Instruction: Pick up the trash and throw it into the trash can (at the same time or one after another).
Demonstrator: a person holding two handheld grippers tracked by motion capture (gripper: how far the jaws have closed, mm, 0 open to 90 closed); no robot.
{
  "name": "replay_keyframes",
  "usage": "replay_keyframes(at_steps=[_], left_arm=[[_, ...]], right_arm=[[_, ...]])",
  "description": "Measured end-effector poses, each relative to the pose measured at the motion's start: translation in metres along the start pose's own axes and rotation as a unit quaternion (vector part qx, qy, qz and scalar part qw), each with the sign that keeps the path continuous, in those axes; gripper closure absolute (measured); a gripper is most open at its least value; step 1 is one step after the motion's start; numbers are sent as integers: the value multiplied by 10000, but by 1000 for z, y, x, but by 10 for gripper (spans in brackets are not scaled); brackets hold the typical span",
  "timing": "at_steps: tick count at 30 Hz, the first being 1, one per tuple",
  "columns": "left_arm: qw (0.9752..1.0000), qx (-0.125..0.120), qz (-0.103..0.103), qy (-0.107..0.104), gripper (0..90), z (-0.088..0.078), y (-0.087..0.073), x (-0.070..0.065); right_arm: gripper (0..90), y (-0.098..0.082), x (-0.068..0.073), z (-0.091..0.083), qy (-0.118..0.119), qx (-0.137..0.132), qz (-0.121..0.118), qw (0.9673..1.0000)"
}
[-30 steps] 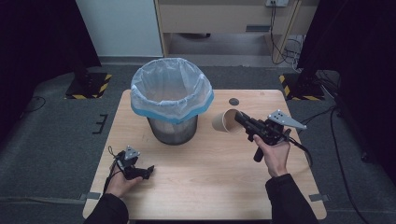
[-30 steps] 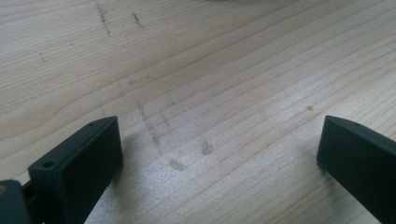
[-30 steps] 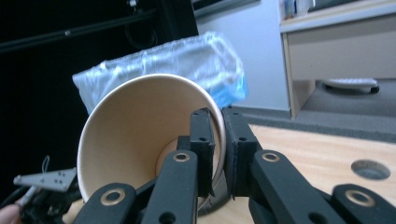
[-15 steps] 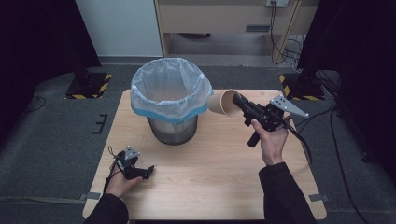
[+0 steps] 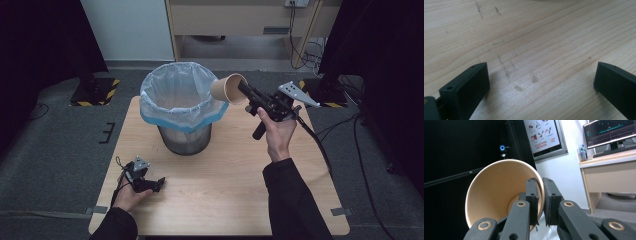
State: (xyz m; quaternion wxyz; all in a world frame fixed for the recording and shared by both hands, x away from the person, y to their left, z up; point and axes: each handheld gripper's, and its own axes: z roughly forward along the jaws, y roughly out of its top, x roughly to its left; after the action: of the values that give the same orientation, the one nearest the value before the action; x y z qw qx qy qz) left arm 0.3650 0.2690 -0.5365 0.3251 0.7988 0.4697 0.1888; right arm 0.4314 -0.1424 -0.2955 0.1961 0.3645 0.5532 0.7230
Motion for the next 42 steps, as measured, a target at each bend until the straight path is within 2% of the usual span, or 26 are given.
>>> replay_keyframes(at_steps=[13, 16, 20, 22, 25, 26, 27, 29, 32, 37, 41, 42], left_arm=[[10000, -12, -7, 0, 0, 0, 0, 0], [10000, -12, -7, 0, 0, 0, 0, 0], [10000, -13, 2, -9, 0, 0, 0, 0], [10000, -13, 2, -11, 0, 0, 0, 0], [10000, -13, 2, -13, 0, 0, 0, 0], [10000, -13, 2, -13, 0, 0, 0, 0], [10000, -14, 3, -16, 0, 0, 0, 0], [10000, -14, 4, -14, 0, 0, 0, 0], [10000, -12, 2, -10, 0, 0, 0, 0], [10000, 0, 11, -12, 0, 0, 0, 0], [10000, 0, 11, -10, 0, 0, 0, 0], [10000, 0, 11, -11, 0, 0, 0, 0]], right_arm=[[839, 12, 17, 54, 1, -85, 34, 10000], [838, 8, 23, 70, 17, -32, 50, 10000], [829, -4, 27, 90, -77, 135, 36, 9999], [751, -11, 27, 100, -104, 199, 54, 9997], [604, -19, 24, 112, 31, 446, 135, 9989], [604, -19, 24, 112, 31, 446, 135, 9989], [550, -22, 23, 111, 55, 524, 44, 9986], [507, -22, 21, 106, 62, 503, 34, 9987], [412, -20, 16, 91, 15, 437, -9, 9990], [292, -19, 2, 54, -107, 566, -243, 9980], [263, -29, -9, 25, -185, 733, -307, 9967], [258, -36, -15, 13, -237, 825, -324, 9958]])
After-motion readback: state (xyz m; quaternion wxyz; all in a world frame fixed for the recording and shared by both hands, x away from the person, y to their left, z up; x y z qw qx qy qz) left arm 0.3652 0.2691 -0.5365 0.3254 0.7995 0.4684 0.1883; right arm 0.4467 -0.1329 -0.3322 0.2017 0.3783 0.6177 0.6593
